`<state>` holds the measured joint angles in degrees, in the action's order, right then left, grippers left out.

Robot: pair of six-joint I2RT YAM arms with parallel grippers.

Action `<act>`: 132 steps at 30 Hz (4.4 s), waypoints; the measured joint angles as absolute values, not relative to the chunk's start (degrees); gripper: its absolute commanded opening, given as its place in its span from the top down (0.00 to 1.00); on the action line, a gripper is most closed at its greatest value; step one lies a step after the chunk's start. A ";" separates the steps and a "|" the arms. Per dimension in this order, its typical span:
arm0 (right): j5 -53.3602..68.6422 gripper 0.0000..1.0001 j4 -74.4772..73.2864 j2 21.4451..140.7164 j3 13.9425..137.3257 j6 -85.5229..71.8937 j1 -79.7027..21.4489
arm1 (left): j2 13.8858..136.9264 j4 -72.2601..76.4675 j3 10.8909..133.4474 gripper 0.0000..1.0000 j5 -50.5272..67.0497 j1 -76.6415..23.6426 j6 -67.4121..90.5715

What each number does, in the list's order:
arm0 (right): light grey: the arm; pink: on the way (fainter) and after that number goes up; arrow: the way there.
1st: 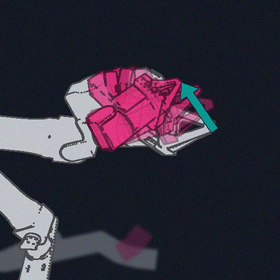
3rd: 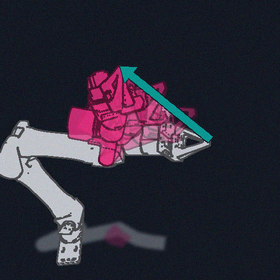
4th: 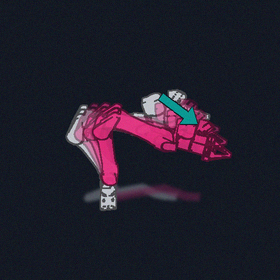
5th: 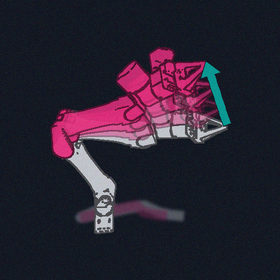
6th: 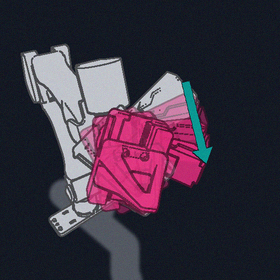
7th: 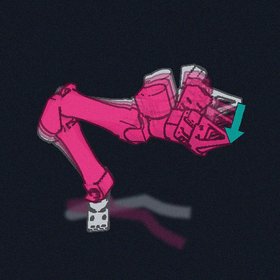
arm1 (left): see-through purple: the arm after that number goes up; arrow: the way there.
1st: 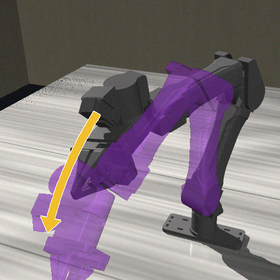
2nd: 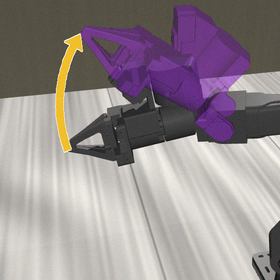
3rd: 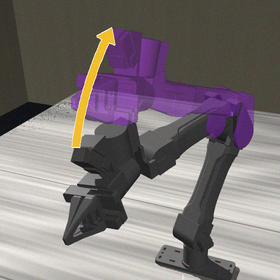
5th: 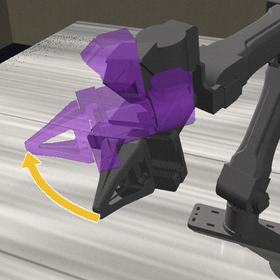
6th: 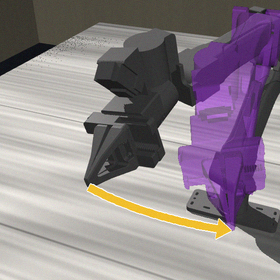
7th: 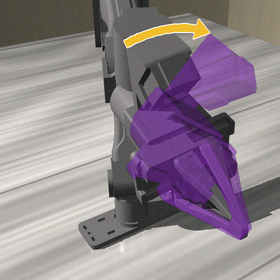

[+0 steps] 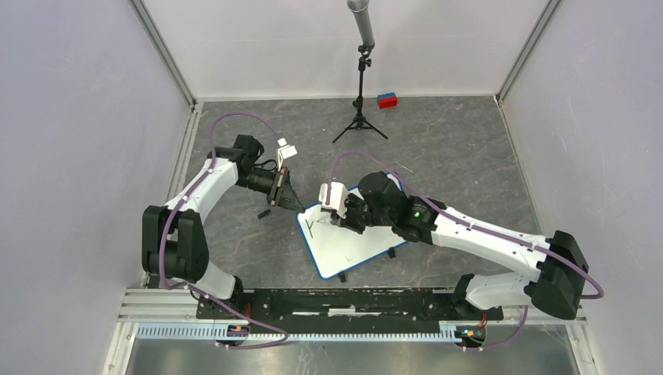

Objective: Write a sentence on the whiteboard

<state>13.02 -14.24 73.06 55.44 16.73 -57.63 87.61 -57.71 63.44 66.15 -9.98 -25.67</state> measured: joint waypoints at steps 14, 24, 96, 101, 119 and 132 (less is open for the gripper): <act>12.69 1.00 -13.80 74.24 56.18 16.32 -57.65 | 87.61 -57.39 63.35 0.98 66.08 -9.93 -26.04; 14.15 1.00 -13.80 74.48 56.12 16.36 -57.80 | 87.61 -57.41 63.35 0.98 66.13 -9.93 -26.26; 14.46 1.00 -18.52 70.52 55.68 19.81 -57.25 | 87.61 -57.45 63.35 0.97 66.22 -9.93 -26.28; 13.45 1.00 -17.39 71.24 55.81 19.62 -57.25 | 87.61 -57.47 63.35 0.98 66.24 -9.93 -26.28; 10.07 1.00 -15.75 71.81 55.81 19.16 -56.42 | 87.61 -57.39 63.33 0.97 66.19 -9.93 -26.30; 11.86 1.00 -15.81 71.44 55.51 19.31 -55.75 | 87.61 -57.43 63.33 0.97 66.24 -9.93 -26.33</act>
